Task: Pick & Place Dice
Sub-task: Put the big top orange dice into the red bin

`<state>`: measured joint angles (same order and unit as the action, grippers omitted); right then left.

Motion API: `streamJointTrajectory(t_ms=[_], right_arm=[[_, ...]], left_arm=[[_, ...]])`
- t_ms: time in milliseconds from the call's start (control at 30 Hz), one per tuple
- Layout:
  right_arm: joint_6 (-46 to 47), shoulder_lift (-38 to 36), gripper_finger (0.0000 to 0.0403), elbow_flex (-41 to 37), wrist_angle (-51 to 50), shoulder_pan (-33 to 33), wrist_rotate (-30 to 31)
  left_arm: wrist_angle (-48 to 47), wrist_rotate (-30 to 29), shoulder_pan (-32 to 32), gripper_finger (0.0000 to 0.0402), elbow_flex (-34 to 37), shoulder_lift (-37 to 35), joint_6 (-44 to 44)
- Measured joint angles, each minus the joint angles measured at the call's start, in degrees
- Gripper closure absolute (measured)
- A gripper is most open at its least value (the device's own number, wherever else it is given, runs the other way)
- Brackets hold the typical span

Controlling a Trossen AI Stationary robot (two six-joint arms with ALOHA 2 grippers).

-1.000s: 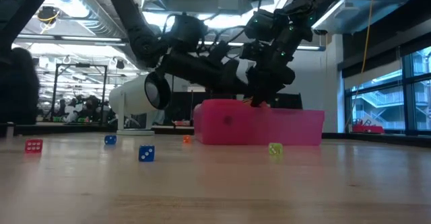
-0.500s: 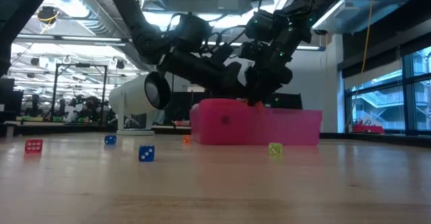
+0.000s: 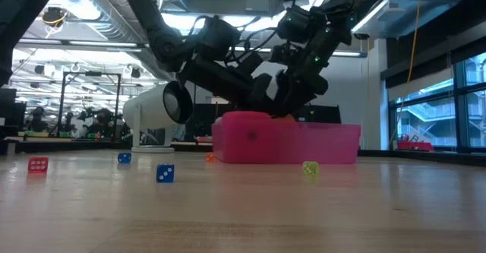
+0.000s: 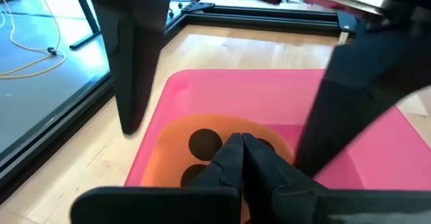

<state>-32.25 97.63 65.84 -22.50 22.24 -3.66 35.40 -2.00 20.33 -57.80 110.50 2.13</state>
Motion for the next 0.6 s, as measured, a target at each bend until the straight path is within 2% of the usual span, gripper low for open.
streamJointTrajectory(t_ms=[100, 333, 600], right_arm=[[-0.20, -0.95, 0.0007, 0.00, -0.57, 0.02, 2.07], [-1.13, -3.69, 0.0007, 0.02, -4.79, -0.54, 1.80], [5.48, -5.77, 0.0007, 0.02, -11.49, -1.09, 1.25]], left_arm=[[-1.01, 0.02, 0.47, 0.0400, -0.02, -0.04, -0.02], [-1.36, -0.20, 1.17, 0.0399, 0.00, -0.04, -1.31], [1.66, -0.35, 1.13, 0.0399, 0.31, -0.51, -1.31]])
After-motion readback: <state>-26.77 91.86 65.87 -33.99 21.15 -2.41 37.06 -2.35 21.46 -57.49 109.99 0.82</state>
